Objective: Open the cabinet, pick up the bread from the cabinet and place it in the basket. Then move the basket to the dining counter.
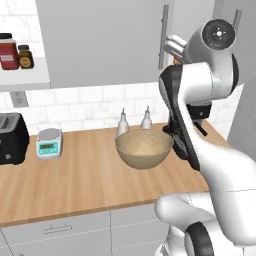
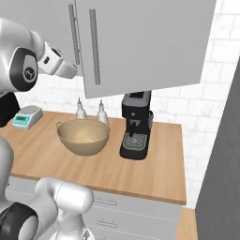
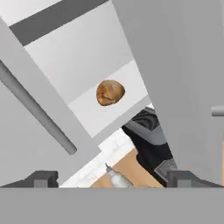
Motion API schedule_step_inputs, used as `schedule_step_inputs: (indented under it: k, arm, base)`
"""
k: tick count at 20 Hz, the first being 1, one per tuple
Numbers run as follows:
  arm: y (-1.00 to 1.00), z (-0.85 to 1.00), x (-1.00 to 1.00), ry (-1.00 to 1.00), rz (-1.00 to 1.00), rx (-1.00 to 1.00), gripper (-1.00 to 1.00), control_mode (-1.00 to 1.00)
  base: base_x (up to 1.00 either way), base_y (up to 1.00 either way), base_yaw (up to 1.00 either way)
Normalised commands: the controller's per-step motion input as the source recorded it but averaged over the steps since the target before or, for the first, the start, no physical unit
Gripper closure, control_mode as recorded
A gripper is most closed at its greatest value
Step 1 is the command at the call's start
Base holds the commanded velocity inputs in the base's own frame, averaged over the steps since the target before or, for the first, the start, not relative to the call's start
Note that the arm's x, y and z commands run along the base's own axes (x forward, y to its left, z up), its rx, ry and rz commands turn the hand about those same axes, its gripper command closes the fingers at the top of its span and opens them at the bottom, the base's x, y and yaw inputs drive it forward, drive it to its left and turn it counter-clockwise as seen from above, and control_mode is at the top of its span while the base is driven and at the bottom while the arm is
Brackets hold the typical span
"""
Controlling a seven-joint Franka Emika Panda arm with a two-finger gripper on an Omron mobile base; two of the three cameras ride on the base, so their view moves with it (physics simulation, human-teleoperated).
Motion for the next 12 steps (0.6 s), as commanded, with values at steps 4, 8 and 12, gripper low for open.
schedule_step_inputs:
  k: [4, 8, 12]
  arm:
    - [-0.03, -0.02, 0.29, -0.24, -0.36, 0.51, -1.0, -1.0]
    - [0.0, -0.03, 0.32, -0.39, -0.3, 0.45, -1.0, -1.0]
    - [0.0, -0.14, 0.27, -0.29, -0.16, 0.38, -1.0, -1.0]
  base:
    - [0.0, 0.0, 0.0]
    - [0.0, 0.0, 0.0]
    - [0.0, 0.0, 0.0]
